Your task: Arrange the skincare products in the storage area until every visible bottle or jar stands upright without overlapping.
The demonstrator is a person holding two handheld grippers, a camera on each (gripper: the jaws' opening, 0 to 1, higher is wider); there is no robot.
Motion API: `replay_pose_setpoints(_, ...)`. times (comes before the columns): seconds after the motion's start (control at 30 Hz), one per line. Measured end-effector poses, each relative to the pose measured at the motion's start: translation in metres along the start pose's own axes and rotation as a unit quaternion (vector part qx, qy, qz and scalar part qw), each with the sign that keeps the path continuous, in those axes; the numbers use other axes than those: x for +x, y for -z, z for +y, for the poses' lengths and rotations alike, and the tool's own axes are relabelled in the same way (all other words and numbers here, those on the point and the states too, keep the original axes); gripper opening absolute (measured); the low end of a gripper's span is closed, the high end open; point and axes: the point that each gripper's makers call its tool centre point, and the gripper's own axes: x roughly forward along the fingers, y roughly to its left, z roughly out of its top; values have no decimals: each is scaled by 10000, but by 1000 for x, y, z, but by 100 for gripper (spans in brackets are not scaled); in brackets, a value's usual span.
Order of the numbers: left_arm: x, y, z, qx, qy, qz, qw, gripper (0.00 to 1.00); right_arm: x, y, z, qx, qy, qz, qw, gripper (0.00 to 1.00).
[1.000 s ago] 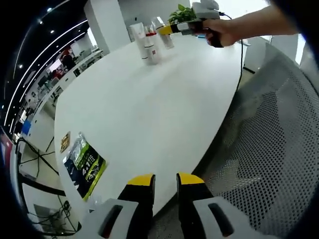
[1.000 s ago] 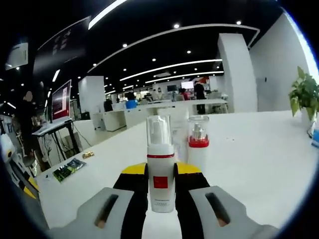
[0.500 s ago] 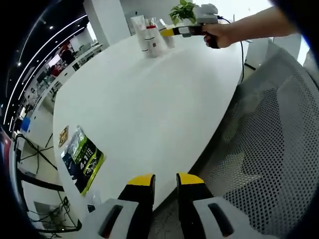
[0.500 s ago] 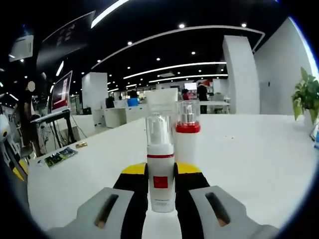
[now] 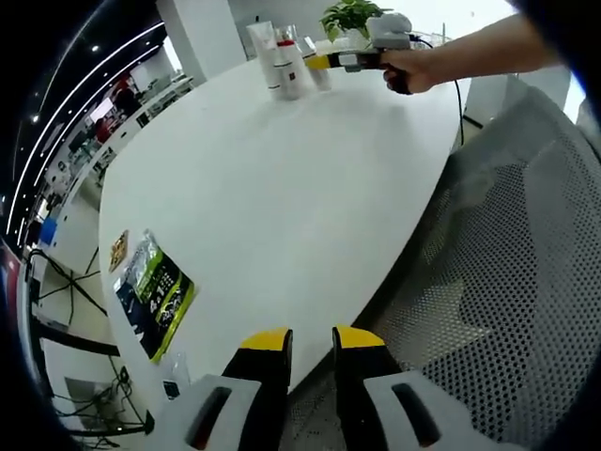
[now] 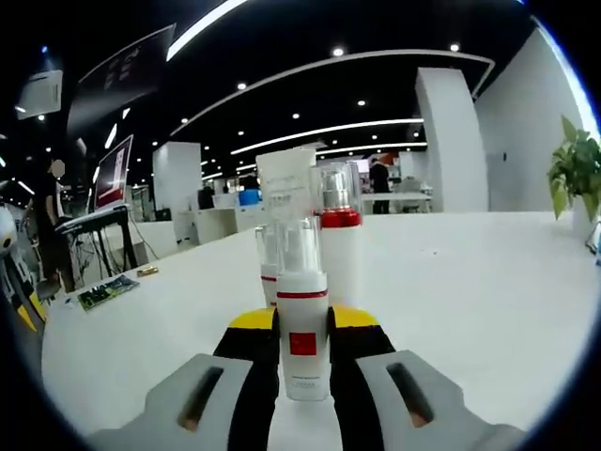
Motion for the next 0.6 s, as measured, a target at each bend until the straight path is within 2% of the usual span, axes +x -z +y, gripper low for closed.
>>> replay_pose_setpoints(0.1,0,1,0,-1,-1,18,10000,17,-4,6,0,10,2,23,10000,17)
replay_pose_setpoints(0.33,0,2,1,-1,-21,66,10000,17,-5,5,3,11,-109,-67,9999,17)
replay_pose_setpoints(0.6,1,3,2,1,-36,93,10000,17,-15,5,4,135,-65,-188,9997,17)
